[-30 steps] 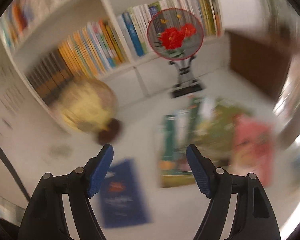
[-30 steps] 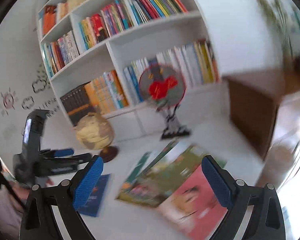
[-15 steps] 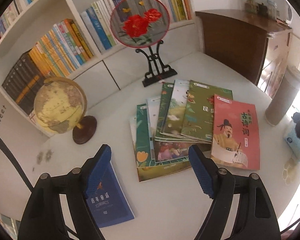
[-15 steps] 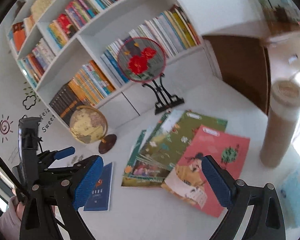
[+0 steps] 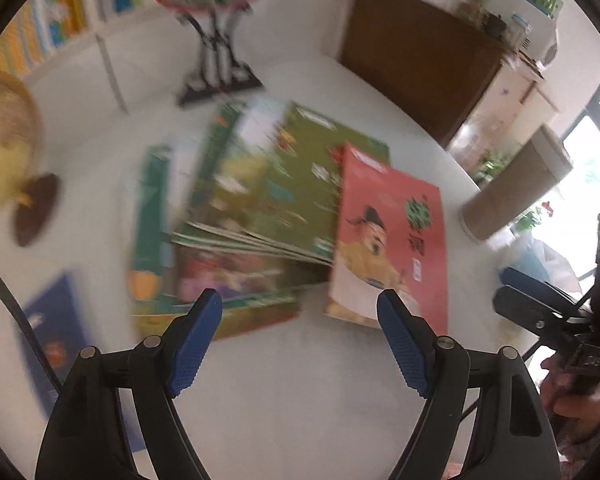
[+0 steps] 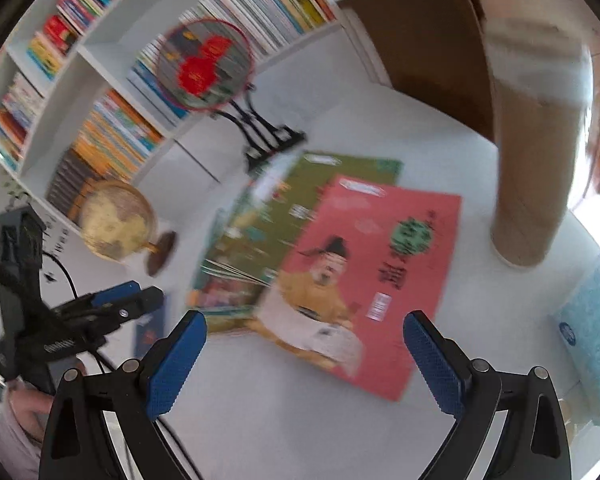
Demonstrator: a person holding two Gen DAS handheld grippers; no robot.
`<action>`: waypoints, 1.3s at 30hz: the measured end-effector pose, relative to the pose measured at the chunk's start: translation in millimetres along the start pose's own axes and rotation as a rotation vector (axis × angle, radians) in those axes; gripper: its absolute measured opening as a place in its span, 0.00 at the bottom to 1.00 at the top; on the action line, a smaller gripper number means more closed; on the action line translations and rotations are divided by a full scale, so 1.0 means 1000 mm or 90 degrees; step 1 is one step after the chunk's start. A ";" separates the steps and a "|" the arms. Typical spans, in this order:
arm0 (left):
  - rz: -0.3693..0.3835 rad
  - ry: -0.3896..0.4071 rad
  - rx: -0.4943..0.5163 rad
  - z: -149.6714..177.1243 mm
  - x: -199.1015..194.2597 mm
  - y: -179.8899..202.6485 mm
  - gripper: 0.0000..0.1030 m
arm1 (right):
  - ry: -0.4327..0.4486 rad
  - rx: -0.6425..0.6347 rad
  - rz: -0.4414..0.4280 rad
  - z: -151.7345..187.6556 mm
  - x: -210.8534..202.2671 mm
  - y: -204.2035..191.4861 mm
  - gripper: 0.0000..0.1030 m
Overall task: Organize books
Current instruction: 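Move the left tool to the red book and close on its edge, then lift the red book with the left tool and carry it toward the blue book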
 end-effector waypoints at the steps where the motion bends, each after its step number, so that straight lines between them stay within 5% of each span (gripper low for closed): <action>1: 0.019 -0.009 -0.005 0.002 0.012 0.003 0.76 | -0.006 0.001 0.006 0.001 0.005 0.006 0.96; 5: 0.086 -0.062 -0.052 0.006 0.053 0.011 0.58 | -0.027 0.005 0.026 0.002 0.026 0.032 0.96; 10: 0.117 -0.080 -0.077 0.006 0.072 0.019 0.55 | -0.048 -0.002 0.041 -0.002 0.045 0.046 0.96; 17: 0.133 -0.106 -0.068 0.004 0.087 0.034 0.16 | -0.082 -0.001 0.051 -0.001 0.069 0.060 0.96; 29: 0.105 -0.074 -0.048 0.013 0.068 0.039 0.11 | -0.103 -0.109 0.107 0.013 0.085 0.055 1.00; 39: 0.027 -0.079 -0.060 0.039 0.039 0.005 0.11 | -0.145 -0.117 0.032 0.010 0.108 0.021 1.00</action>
Point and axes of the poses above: each gripper's, at about its wrist camera, not at the fingertips, and x roughly the way its jaws point, y to its right, z to its underside, the point moved 7 cm from there along x, roughly the way its jaws point, and after that the axes turned 10 degrees about x, right-handed, at the moved point
